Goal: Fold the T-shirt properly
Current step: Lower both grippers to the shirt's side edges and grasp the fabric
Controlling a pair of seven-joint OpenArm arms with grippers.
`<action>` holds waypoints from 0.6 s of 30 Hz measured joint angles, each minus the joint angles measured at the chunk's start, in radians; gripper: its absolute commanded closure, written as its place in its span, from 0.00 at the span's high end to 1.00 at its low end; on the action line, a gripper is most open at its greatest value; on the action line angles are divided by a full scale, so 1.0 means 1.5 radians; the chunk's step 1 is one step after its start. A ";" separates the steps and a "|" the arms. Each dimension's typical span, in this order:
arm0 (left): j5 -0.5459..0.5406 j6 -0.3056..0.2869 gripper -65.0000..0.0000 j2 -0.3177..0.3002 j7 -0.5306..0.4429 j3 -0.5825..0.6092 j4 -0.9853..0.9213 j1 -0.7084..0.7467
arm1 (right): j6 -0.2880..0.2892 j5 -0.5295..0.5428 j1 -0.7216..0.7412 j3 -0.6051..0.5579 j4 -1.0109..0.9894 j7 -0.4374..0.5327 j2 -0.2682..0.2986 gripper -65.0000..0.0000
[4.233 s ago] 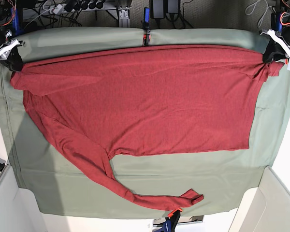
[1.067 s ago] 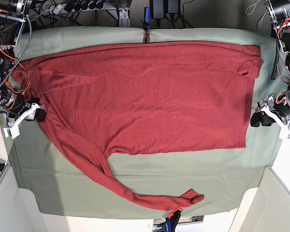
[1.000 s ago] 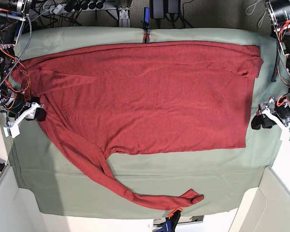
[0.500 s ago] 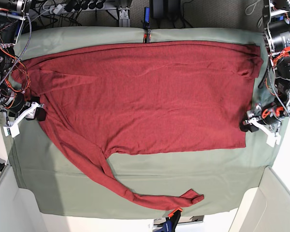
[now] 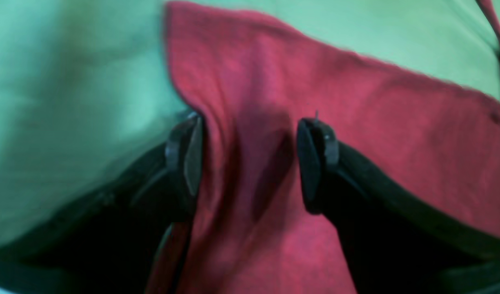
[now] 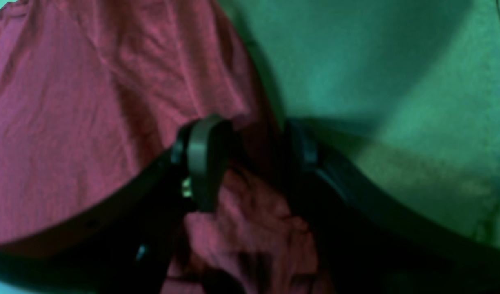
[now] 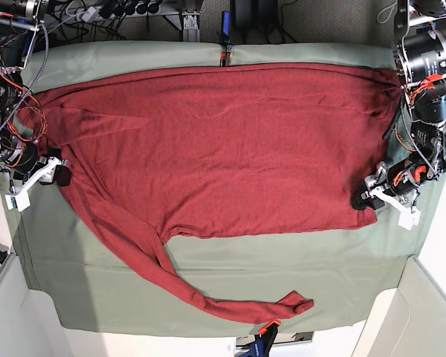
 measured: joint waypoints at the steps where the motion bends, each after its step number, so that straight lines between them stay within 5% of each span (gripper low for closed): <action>1: -0.009 -0.003 0.58 0.002 0.002 0.001 -0.001 0.000 | 0.000 0.000 0.000 0.000 0.000 0.000 0.000 0.40; 12: -0.006 -0.003 0.57 0.005 -0.054 0.001 -0.003 -0.003 | 0.000 0.000 0.000 0.000 0.000 0.000 0.000 0.40; 18: 0.064 0.076 0.57 0.018 -0.064 0.001 -0.003 -0.032 | 0.000 0.000 0.000 0.000 0.000 0.000 0.000 0.40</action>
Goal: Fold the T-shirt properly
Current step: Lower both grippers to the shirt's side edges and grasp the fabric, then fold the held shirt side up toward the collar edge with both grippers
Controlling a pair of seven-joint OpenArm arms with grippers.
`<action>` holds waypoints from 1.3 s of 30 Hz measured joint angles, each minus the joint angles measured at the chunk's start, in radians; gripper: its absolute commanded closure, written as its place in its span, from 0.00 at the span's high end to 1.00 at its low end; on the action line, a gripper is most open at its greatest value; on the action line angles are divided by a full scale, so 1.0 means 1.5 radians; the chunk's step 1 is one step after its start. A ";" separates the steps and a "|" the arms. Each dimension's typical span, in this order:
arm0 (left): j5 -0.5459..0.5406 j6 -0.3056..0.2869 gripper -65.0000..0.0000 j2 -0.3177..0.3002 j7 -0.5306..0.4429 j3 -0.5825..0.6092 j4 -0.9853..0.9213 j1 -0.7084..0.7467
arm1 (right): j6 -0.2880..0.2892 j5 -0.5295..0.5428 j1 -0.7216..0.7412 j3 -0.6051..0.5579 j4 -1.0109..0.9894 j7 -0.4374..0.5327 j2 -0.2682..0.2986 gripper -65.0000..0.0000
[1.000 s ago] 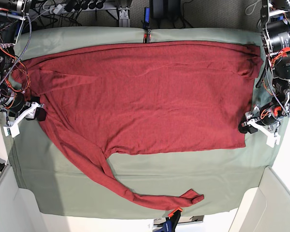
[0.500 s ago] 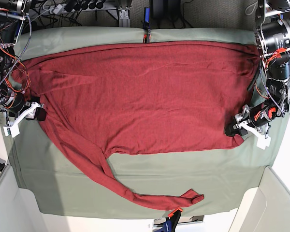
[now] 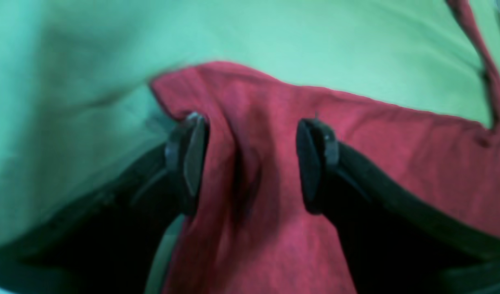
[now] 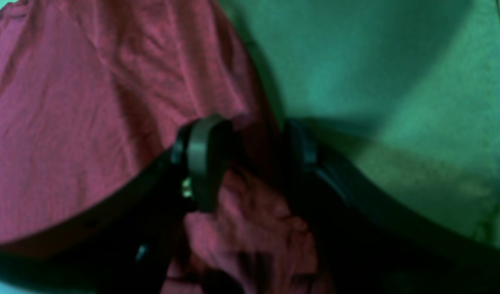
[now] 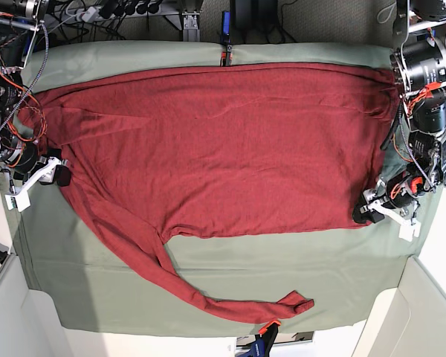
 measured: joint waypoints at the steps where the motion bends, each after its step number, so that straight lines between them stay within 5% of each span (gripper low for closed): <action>1: 0.021 0.013 0.57 0.008 0.000 0.000 0.000 0.003 | 0.000 0.001 0.000 0.000 0.000 0.000 0.000 0.40; 7: 0.075 0.070 0.57 0.023 -0.055 0.000 -0.005 0.002 | 0.000 0.007 0.000 0.000 0.000 -0.001 0.000 0.40; 11: 0.075 0.073 0.55 0.023 -0.054 0.000 -0.005 0.002 | 0.000 0.008 0.000 0.000 0.000 -0.003 0.000 0.40; 14: 0.082 0.074 0.24 0.024 -0.054 0.000 -0.005 0.002 | 0.000 0.008 0.000 0.000 0.000 -0.003 0.000 0.40; 17: 0.088 0.016 0.00 0.024 -0.053 0.000 -0.008 0.006 | 0.000 0.007 0.000 0.000 0.000 -0.003 0.000 0.40; 20: 0.090 -0.003 0.00 0.024 -0.054 0.000 -0.008 0.007 | 0.000 0.007 0.000 0.000 0.000 -0.003 0.000 0.36; 23: 0.092 -0.048 0.00 0.019 -0.053 0.000 -0.007 0.007 | -0.001 0.007 0.000 0.000 0.000 -0.008 0.000 0.02; 24: 0.093 -0.077 0.00 0.016 -0.051 0.000 -0.003 0.007 | -0.002 0.007 0.000 0.000 0.000 -0.008 0.000 0.00; 28: 0.076 -0.079 0.00 -0.006 -0.035 0.001 0.045 0.007 | 0.029 0.005 0.000 0.000 -0.001 -0.008 0.004 0.00; 39: 0.048 -0.083 0.00 -0.020 0.031 0.003 0.235 0.057 | 0.031 0.001 -0.009 0.002 0.077 -0.041 0.015 0.00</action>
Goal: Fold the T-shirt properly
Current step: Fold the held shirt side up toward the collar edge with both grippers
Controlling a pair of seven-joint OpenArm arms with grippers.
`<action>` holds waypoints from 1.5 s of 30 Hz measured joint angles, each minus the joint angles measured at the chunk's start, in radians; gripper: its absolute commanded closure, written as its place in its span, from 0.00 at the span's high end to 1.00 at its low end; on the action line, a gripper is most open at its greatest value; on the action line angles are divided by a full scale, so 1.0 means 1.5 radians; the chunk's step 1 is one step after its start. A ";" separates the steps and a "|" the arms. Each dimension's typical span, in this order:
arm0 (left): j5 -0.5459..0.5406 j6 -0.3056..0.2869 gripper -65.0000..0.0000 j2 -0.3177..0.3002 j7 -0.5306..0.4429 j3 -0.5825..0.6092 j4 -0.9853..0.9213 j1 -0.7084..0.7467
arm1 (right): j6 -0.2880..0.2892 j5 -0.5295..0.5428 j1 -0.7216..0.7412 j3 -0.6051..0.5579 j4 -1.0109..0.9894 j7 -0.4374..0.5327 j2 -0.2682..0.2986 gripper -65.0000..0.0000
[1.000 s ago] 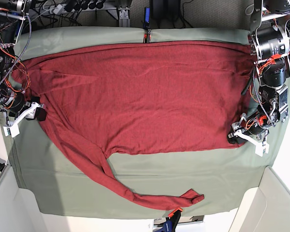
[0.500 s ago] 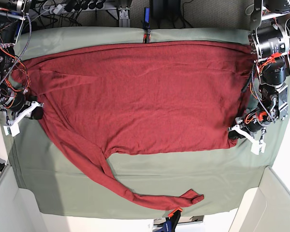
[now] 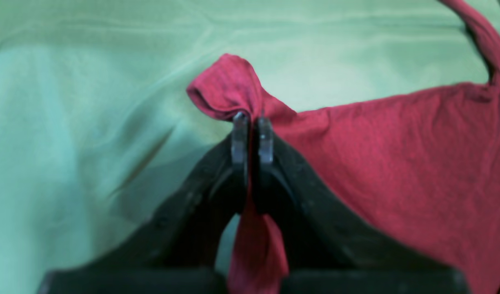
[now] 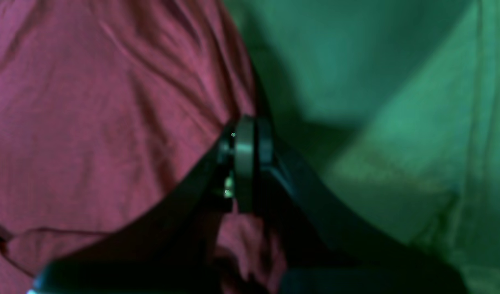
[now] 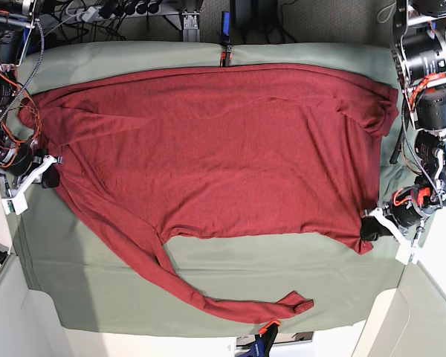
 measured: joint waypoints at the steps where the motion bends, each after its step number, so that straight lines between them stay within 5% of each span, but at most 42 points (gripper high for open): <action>1: 0.001 0.000 0.00 -0.004 0.000 0.000 0.021 0.019 | 0.001 0.003 0.000 0.000 0.005 -0.002 0.002 0.00; 17: 0.077 -0.005 0.00 -0.064 -0.001 -0.001 0.393 0.295 | 0.005 0.035 -0.113 0.060 0.097 0.005 0.018 0.00; 35: 0.124 -0.006 0.00 -0.065 -0.002 -0.141 0.559 0.508 | 0.012 0.039 -0.138 0.122 0.097 -0.001 0.016 0.00; 45: 0.114 -0.005 0.00 -0.065 -0.003 -0.141 0.559 0.523 | 0.014 0.060 -0.185 0.123 0.098 -0.002 0.017 0.00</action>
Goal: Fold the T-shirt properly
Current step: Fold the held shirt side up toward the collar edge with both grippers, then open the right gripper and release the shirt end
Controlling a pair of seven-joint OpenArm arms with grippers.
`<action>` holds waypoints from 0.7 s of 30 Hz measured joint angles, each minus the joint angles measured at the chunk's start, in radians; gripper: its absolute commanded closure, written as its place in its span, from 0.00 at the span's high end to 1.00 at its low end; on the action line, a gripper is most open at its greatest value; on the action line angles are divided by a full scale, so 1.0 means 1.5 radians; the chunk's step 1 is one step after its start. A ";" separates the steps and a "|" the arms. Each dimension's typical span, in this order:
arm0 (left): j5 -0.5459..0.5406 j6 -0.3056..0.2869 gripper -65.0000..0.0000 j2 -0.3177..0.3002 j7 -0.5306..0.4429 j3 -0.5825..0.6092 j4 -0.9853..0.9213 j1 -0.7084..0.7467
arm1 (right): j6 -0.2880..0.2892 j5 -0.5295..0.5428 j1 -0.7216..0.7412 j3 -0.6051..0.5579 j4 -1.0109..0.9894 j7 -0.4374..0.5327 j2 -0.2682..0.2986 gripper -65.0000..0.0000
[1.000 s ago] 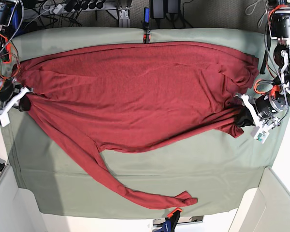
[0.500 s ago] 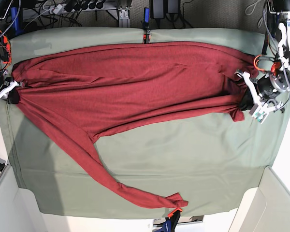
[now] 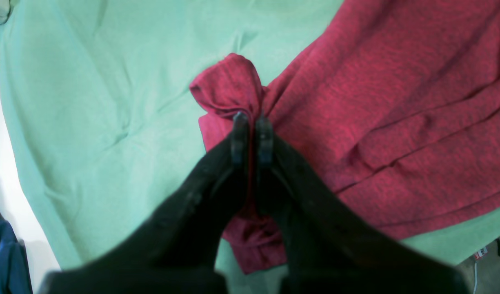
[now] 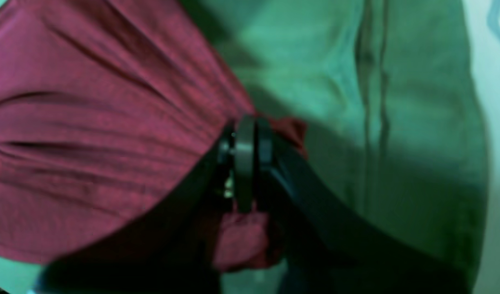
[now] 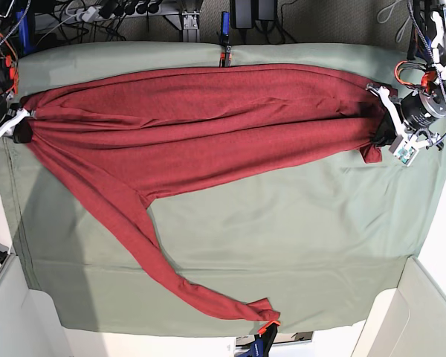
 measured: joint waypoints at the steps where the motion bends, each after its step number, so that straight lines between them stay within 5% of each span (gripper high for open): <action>1: 0.000 0.000 0.00 0.000 0.000 0.000 0.000 0.000 | 0.000 0.001 -0.002 0.000 0.000 0.001 0.000 0.00; 13: -0.007 0.000 0.00 0.000 0.014 0.000 0.000 0.010 | 0.000 0.027 -0.029 0.026 0.005 0.002 0.000 0.00; 17: -0.036 0.000 0.29 0.000 0.013 0.000 0.000 0.011 | 0.000 0.032 -0.027 0.026 0.005 0.003 0.000 0.47; 21: -0.107 0.001 0.37 0.000 0.081 0.000 0.000 0.011 | 0.000 0.047 -0.025 0.027 0.005 0.012 0.000 0.51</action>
